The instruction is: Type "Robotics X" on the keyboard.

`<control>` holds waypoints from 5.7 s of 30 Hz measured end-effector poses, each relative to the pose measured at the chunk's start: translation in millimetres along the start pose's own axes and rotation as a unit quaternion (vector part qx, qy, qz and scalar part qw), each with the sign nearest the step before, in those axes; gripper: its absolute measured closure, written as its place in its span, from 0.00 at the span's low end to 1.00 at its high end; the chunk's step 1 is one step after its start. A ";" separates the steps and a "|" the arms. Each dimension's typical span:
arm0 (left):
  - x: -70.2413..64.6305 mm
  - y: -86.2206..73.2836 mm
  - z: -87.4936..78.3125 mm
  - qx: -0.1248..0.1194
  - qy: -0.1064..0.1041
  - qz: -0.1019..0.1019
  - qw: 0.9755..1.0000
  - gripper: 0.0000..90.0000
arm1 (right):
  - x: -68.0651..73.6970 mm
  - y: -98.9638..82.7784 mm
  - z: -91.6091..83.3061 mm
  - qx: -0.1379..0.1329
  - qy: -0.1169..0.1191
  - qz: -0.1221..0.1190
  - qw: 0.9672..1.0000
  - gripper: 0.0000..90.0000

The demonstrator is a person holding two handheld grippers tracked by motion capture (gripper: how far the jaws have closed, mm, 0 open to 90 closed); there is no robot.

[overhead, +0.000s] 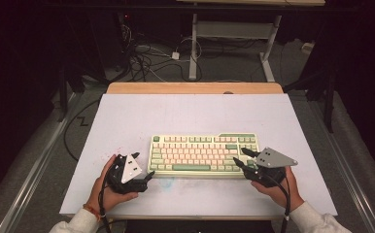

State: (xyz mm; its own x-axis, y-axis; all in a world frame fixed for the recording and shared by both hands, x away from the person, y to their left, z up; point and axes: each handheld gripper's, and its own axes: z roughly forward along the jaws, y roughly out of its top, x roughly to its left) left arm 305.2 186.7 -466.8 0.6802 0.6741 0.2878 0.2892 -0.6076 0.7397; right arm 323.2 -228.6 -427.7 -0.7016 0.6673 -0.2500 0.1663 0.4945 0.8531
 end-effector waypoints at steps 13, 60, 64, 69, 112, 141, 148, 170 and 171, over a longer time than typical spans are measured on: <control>-0.5 -3.2 -1.0 0.006 -0.005 -0.002 1.000 0.23 | 7.8 9.7 15.3 0.015 0.039 -0.011 0.999 0.99; -23.9 52.0 32.5 -0.014 -0.131 0.001 0.991 0.95 | 28.9 21.4 50.0 0.042 0.085 -0.040 0.995 1.00; -28.5 60.7 40.0 -0.006 -0.137 0.015 0.991 0.97 | 26.0 22.1 45.7 0.037 0.084 -0.036 0.995 1.00; -33.8 66.4 50.5 0.009 -0.139 0.027 0.990 0.97 | 22.6 23.0 42.1 0.034 0.078 -0.035 0.996 1.00; -2.5 55.6 17.7 -0.007 -0.069 -0.006 0.998 0.41 | -6.6 -15.0 45.9 0.117 0.041 -0.021 0.992 1.00; 13.0 79.9 37.2 0.044 -0.110 -0.015 0.993 0.97 | -2.8 -16.6 44.8 0.113 0.030 -0.022 0.993 1.00; 6.6 82.4 55.6 0.064 -0.119 -0.004 0.991 0.96 | -2.8 -16.6 44.8 0.113 0.030 -0.024 0.993 1.00; -3.3 80.3 66.1 0.086 -0.129 0.017 0.988 0.96 | -2.1 -16.5 43.9 0.115 0.030 -0.027 0.993 1.00; -3.5 80.6 65.6 0.085 -0.127 0.018 0.988 0.96 | -2.1 -16.4 43.9 0.115 0.030 -0.028 0.993 1.00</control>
State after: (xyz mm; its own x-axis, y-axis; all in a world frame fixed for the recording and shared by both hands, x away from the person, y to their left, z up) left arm 370.3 107.9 -448.0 0.8333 0.5365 0.1333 0.3562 -0.7056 0.6126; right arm 352.4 -213.7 -461.3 -0.7533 0.6044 -0.2593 0.2754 0.6480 0.7101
